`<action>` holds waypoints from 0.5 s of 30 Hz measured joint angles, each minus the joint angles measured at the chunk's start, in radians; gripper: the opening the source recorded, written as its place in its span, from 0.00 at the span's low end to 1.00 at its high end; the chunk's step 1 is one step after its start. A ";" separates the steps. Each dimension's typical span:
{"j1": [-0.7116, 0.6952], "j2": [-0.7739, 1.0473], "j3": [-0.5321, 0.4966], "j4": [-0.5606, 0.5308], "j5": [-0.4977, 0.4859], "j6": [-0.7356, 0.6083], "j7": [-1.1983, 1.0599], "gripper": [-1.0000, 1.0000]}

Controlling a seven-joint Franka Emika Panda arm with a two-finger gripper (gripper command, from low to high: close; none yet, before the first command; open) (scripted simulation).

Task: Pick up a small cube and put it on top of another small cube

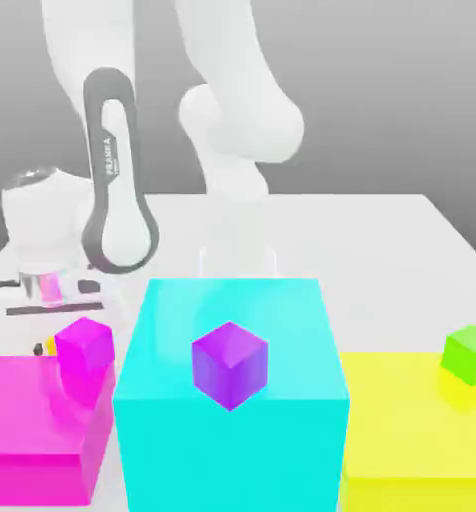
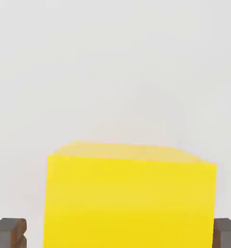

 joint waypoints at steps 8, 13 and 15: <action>-0.060 -0.004 0.067 0.002 0.041 -0.015 -0.032 0.00; -0.160 -0.021 0.186 0.007 0.128 -0.055 -0.097 0.00; -0.188 -0.031 0.221 0.009 0.159 -0.071 -0.121 0.00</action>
